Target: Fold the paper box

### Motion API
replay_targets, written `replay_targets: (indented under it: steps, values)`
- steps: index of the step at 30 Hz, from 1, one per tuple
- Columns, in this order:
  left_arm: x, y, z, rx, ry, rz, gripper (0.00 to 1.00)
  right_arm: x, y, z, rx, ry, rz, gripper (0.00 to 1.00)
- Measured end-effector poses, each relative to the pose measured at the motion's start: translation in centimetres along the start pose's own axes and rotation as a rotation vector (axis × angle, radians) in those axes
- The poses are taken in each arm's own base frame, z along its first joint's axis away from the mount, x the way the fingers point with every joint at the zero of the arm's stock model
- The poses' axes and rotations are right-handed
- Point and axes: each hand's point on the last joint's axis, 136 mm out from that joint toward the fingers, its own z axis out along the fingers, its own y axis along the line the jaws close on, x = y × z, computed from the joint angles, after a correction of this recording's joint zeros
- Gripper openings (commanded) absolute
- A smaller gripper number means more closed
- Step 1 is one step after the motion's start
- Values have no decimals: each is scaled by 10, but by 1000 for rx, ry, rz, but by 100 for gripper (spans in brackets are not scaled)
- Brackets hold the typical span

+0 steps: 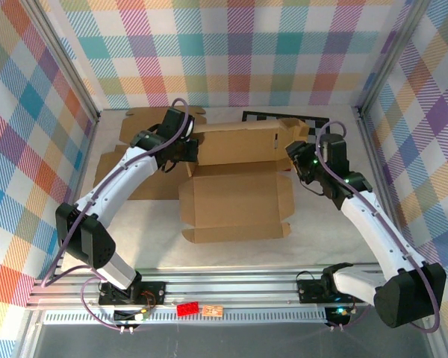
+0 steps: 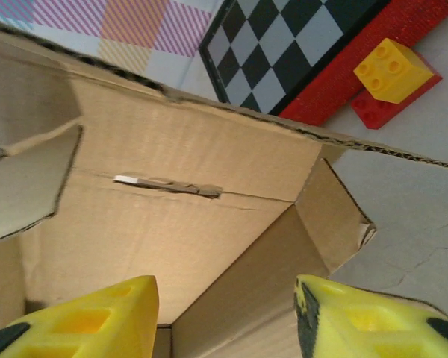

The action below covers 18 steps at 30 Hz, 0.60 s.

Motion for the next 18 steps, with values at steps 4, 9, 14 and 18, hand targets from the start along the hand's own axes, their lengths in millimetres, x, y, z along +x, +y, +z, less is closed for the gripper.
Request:
replay_targets:
  steps: [4,9,14,18]
  values:
    - [0,-1,-1,11,6,-1,0,3,-14,10,40,10,-18,54]
    - [1,-1,-3,17,14,-2,0,1,-28,28,95,12,-48,60]
    - [1,-2,-3,23,18,-2,0,-1,-37,30,132,5,-76,62]
    - [2,-2,-3,22,20,-2,0,-1,-40,32,145,5,-90,66]
